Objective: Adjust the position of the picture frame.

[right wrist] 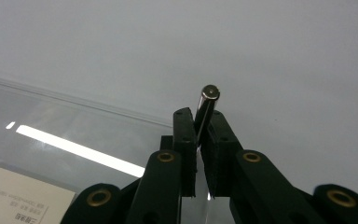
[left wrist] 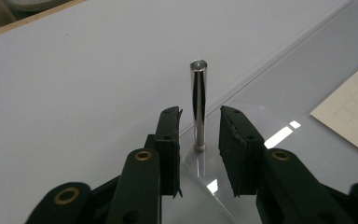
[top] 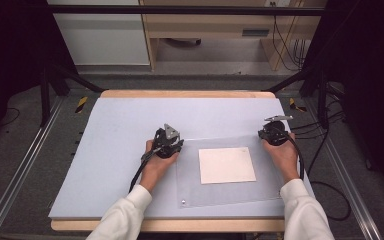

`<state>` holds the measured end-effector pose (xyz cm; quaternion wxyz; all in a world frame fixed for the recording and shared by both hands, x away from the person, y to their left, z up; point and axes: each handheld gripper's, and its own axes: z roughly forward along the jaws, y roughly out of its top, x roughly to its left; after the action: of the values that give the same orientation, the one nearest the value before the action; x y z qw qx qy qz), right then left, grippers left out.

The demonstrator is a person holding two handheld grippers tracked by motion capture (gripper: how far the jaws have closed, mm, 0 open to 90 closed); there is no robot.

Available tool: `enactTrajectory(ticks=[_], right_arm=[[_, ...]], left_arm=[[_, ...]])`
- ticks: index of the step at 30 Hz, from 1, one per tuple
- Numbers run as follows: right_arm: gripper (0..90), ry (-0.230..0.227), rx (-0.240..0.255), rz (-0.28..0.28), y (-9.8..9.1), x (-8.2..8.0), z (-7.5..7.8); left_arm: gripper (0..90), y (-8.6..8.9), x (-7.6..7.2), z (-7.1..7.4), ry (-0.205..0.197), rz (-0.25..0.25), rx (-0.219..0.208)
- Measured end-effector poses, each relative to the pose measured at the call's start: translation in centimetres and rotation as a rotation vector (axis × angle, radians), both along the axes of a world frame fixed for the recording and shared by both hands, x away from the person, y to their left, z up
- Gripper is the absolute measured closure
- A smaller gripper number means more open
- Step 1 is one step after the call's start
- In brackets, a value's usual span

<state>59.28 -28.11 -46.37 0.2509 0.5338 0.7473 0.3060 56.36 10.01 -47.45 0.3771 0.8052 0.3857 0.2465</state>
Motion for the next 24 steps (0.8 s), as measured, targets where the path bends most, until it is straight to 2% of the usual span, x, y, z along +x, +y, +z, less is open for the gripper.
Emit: enactTrajectory(ticks=[8,12,18,24], right_arm=[[83.5,0.000,0.008,0.001,-0.20,-0.17,-0.19],[84.3,-0.009,0.008,0.005,-0.07,-0.11,-0.19],[85.2,-0.007,0.008,0.002,-0.05,0.04,-0.33],[85.7,0.005,0.013,-0.005,-0.01,0.09,-0.21]], left_arm=[[82.5,-0.17,0.38,-0.31,-0.017,0.005,-0.004],[83.7,-0.05,0.57,-0.31,0.000,0.009,-0.032],[84.1,0.01,0.59,-0.27,0.007,0.008,-0.033],[84.5,-0.02,0.82,0.00,0.035,0.012,-0.036]])
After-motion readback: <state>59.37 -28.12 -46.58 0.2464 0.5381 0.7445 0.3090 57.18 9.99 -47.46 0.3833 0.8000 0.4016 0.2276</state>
